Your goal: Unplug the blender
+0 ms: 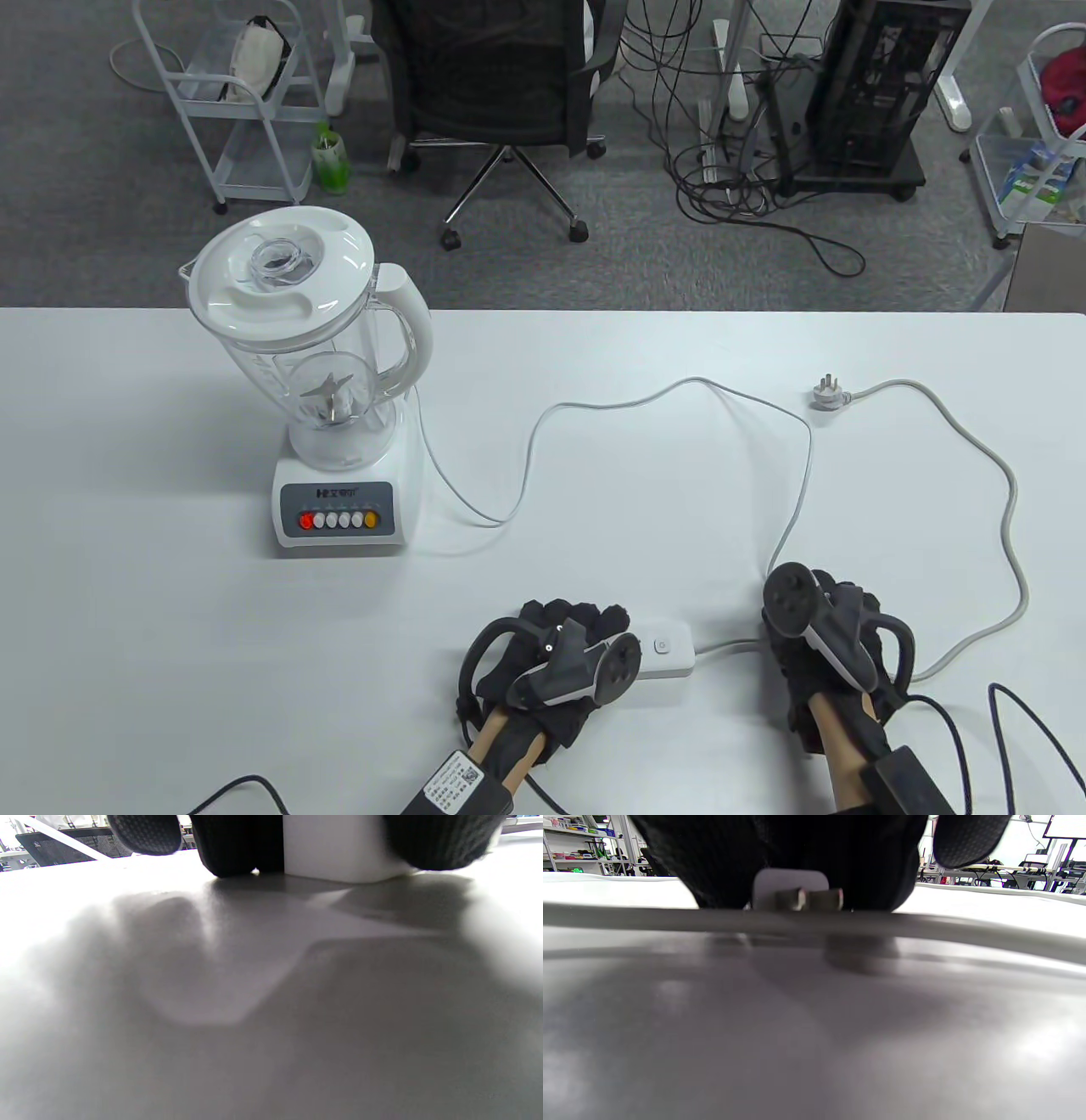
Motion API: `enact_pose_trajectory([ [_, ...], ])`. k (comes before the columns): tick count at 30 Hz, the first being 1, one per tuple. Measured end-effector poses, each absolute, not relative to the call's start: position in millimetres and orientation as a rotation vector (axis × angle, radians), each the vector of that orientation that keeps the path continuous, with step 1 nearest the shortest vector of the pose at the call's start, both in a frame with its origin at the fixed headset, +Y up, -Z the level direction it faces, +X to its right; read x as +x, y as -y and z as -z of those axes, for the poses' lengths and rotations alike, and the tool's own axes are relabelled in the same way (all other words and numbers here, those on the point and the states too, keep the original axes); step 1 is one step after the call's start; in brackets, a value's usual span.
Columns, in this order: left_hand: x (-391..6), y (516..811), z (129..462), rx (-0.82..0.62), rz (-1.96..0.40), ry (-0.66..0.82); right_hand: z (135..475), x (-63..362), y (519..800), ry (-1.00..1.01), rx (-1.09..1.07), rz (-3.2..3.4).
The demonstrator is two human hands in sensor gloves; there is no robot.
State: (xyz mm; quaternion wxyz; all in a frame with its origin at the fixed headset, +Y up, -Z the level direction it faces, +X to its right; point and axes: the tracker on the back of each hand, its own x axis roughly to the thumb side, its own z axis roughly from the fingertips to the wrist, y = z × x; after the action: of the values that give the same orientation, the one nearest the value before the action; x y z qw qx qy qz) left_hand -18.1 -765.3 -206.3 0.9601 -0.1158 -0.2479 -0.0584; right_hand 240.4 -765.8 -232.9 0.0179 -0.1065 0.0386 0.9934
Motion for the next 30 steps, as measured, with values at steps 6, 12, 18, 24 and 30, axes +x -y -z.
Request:
enact_pose_trajectory([
  [6,-18.6,765.1,205.0,-0.242,0.130,0.503,230.7,238.9,758.7,0.012,-0.335,-3.088],
  [12,-19.8,763.0,203.8,-0.281,0.110,0.501,224.4,233.1,750.7,0.157,-0.288,-3.066],
  [18,-26.3,737.1,200.7,-0.233,0.027,0.495,210.7,216.5,721.2,0.360,-0.100,-3.000],
  [24,-37.9,700.1,184.8,-0.115,-0.080,0.549,178.9,193.6,686.2,0.425,0.263,-2.872],
  [30,-53.6,688.6,160.6,0.006,-0.166,0.609,149.4,178.8,689.3,0.336,0.543,-2.779],
])
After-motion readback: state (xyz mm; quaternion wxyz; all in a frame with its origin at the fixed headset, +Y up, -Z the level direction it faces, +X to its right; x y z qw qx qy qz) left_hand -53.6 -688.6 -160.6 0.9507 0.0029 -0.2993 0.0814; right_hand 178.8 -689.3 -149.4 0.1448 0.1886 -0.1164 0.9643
